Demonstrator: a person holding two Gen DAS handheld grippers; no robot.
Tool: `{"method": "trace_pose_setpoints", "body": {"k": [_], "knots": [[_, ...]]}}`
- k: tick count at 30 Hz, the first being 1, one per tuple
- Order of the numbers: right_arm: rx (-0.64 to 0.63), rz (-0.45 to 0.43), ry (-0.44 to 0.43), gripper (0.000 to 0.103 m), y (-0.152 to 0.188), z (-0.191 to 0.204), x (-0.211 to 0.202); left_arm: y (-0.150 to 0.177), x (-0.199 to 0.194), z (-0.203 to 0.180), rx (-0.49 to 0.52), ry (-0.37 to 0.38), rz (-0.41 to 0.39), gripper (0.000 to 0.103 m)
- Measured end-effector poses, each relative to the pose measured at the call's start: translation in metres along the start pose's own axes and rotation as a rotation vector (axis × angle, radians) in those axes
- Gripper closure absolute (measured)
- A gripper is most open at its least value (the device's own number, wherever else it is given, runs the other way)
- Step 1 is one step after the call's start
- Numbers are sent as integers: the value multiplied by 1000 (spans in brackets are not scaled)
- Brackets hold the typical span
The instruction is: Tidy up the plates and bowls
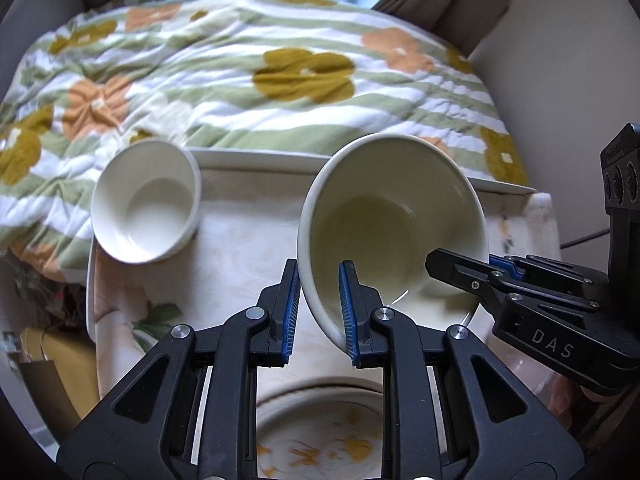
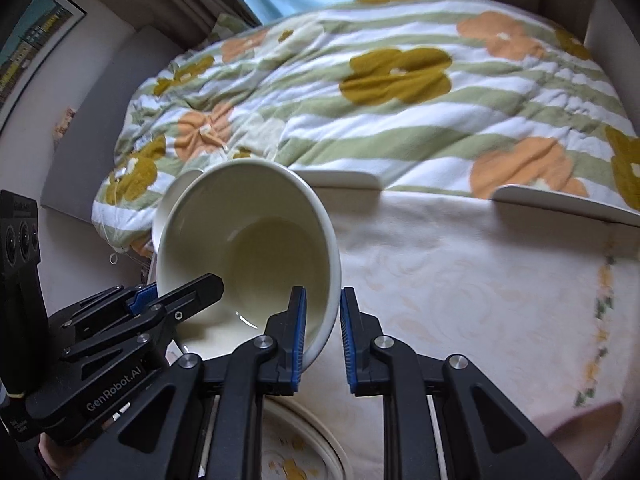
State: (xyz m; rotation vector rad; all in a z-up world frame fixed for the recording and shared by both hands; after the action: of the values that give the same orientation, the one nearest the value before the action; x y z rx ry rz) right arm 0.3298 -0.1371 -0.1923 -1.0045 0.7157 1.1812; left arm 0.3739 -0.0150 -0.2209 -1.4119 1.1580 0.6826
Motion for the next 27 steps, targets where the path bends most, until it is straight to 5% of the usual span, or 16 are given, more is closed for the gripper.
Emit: {"method": "trace_pose_setpoints", "body": {"k": [17,27], "knots": [[94,-116,81,88,101,-150,-142,74,-17,-229,144,123,6,86],[205,-66,98,88,153,-211,-142,118,29,-277,240,136,170,86]]}}
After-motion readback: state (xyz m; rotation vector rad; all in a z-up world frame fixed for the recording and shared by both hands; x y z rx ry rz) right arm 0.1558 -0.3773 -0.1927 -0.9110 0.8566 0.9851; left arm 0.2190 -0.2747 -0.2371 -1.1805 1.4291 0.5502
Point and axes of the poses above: each gripper's, at about its wrist camera, not at the fingertips, and x roughly the way its jaws point, z to its left, y to its underside, the point moved 4 cm from there along x, roughly the way its jaws point, and after that the axes turned 3 degrees about x, right-handed, at the moved point
